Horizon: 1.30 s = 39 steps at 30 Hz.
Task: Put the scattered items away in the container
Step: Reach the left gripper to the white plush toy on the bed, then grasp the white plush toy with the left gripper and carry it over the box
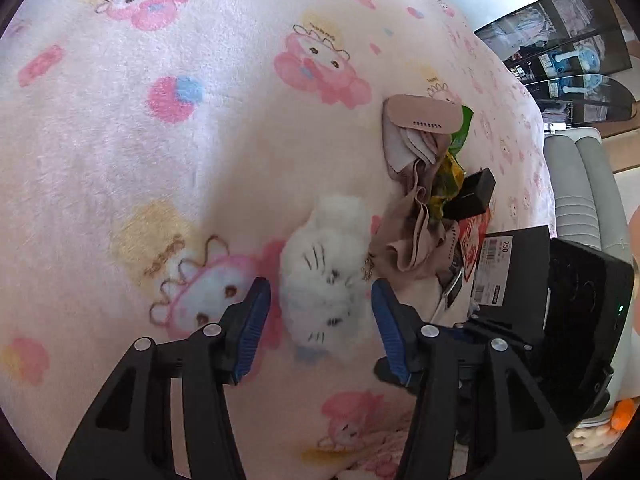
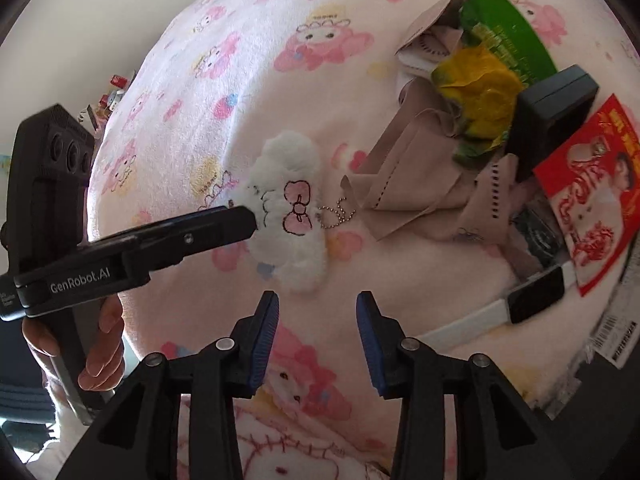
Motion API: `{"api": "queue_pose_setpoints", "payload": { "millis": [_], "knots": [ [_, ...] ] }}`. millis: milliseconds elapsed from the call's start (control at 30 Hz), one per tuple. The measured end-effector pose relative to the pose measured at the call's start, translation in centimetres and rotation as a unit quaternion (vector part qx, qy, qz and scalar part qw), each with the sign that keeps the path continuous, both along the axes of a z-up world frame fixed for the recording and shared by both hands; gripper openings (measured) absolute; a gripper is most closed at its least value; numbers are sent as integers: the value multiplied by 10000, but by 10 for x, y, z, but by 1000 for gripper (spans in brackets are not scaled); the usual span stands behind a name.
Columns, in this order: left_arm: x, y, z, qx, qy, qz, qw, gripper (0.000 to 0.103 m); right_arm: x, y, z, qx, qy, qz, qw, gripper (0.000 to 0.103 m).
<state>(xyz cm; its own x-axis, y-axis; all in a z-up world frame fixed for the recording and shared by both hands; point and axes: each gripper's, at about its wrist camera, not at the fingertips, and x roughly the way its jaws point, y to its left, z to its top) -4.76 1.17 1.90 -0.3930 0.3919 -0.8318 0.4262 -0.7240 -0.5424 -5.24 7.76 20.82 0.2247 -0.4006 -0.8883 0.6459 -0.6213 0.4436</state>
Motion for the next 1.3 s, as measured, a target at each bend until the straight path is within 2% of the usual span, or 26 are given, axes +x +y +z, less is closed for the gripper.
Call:
{"api": "queue_pose_setpoints", "payload": {
  "millis": [67,100,167,233,300,367,500,633,733,867,1000,1133,1233,1300],
  "knots": [
    [-12,3,-17,112,-119,-15,9999,53,-3,-10,-13,81,-164,120,9998,42],
    [-14,5,-24,103,-226,-8,9997,38,-5,-14,-22,161,-219,135,9995,42],
    [-13,13,-22,43,-170,-25,9998,36,-7,-19,-35,239,-310,64,9992,42],
    [-9,18,-7,-99,14,-15,9999,35,-8,-18,-38,76,-381,-53,9992,41],
    [-2,21,11,-116,182,40,9998,35,-7,-13,-29,-249,-408,-127,9988,31],
    [4,28,38,-159,448,41,9989,35,-5,-4,-14,-590,-516,-229,9967,29],
    [19,56,98,-168,1064,-104,9941,35,9,25,35,-1112,-209,-382,9928,29],
    [24,125,146,-145,1583,-757,9844,35,32,95,90,-1624,238,-742,9837,29],
    [11,191,162,-121,1742,-1320,9757,35,47,164,115,-1698,597,-1218,9761,30],
    [-25,278,155,118,1649,-1920,9674,35,40,255,132,-1498,1055,-1940,9637,30],
    [-57,348,133,-95,1289,-2056,9701,36,20,327,122,-1005,1273,-2511,9543,30],
    [-72,377,101,-344,886,-1715,9806,36,-8,370,97,-524,1339,-2734,9511,30],
    [-76,378,79,-207,674,-1275,9893,36,-32,387,77,-205,1370,-2950,9454,30],
    [-76,378,67,-146,529,-1116,9922,37,-37,401,68,-325,1235,-3133,9410,30]
  ]
}}
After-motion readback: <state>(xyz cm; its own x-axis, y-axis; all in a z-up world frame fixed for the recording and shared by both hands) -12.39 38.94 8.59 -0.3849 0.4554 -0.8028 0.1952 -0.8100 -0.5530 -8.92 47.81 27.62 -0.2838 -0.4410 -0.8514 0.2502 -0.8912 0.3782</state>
